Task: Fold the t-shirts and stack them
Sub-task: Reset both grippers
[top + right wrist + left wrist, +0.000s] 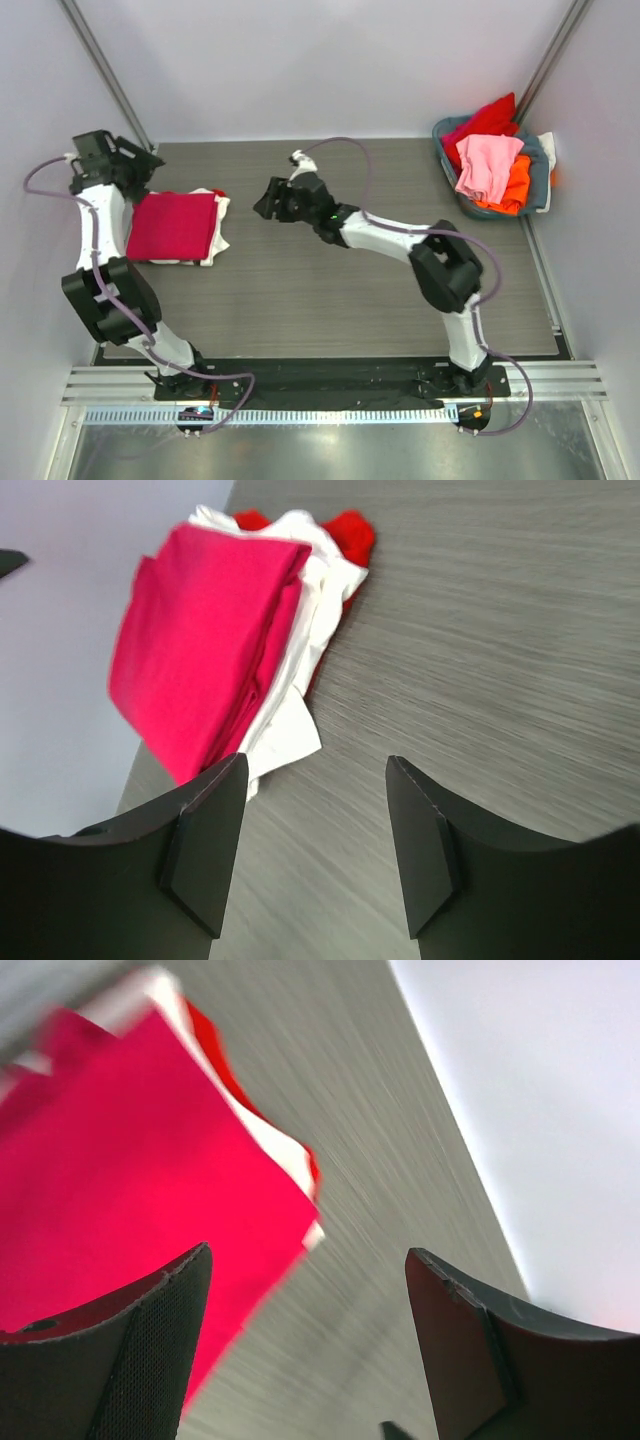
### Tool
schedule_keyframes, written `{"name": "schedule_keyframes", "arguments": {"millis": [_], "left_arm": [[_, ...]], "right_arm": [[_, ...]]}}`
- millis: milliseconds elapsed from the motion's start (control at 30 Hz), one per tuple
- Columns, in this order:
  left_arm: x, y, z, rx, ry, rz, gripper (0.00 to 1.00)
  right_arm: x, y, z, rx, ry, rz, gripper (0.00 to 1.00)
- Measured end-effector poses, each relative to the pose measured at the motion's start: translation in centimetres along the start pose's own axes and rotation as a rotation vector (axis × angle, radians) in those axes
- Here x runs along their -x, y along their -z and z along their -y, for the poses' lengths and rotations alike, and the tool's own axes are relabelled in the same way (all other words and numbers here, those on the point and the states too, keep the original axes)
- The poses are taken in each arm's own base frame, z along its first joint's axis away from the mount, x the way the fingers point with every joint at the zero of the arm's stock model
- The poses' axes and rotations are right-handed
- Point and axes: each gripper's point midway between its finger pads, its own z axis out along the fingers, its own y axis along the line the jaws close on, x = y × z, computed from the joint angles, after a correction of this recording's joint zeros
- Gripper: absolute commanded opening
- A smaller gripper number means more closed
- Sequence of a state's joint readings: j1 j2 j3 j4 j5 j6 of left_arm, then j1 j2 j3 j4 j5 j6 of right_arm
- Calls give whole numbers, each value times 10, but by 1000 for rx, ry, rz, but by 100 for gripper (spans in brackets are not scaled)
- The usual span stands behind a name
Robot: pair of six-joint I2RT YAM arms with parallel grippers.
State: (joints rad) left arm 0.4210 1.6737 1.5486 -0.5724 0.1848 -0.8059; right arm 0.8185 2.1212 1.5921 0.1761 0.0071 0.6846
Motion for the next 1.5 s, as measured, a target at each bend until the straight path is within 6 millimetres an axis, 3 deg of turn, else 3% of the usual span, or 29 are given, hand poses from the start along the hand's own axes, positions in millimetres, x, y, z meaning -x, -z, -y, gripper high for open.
{"name": "schedule_keyframes", "arguments": {"millis": [67, 133, 233, 300, 400, 467, 600, 700, 833, 967, 1000, 1200, 1367, 1500], "left_arm": [[-29, 11, 25, -58, -53, -40, 78], [-69, 18, 51, -116, -120, -107, 78], [-126, 27, 69, -163, -201, -200, 78], [-169, 36, 73, -182, -267, -270, 78], [-219, 53, 76, -219, -356, -333, 78], [-250, 68, 74, -250, -425, -357, 78], [-299, 95, 72, -338, -563, -374, 79], [-329, 107, 57, -397, -642, -383, 80], [-352, 101, 22, -421, -698, -386, 82], [-361, 93, -15, -410, -715, -373, 100], [-360, 92, -20, -416, -709, -359, 100], [-344, 92, -25, -452, -638, -220, 100], [-348, 85, -33, -467, -651, -204, 100], [-351, 83, -32, -477, -669, -211, 100]], "right_arm": [[20, 35, 4, -6, -2, 37, 64], [38, 66, 20, -30, -15, 70, 64], [63, 116, 58, -96, -22, 129, 67], [68, 147, 88, -170, -20, 159, 70], [63, 200, 121, -275, 18, 202, 77], [55, 231, 133, -319, 51, 228, 82], [44, 280, 153, -399, 98, 298, 90], [34, 307, 170, -461, 118, 343, 91], [17, 334, 195, -555, 125, 372, 94], [7, 350, 212, -627, 124, 390, 95], [7, 352, 215, -646, 123, 395, 95], [4, 362, 231, -736, 83, 422, 98], [-27, 372, 265, -858, 48, 407, 100], [-28, 379, 268, -869, 26, 452, 100]]}}
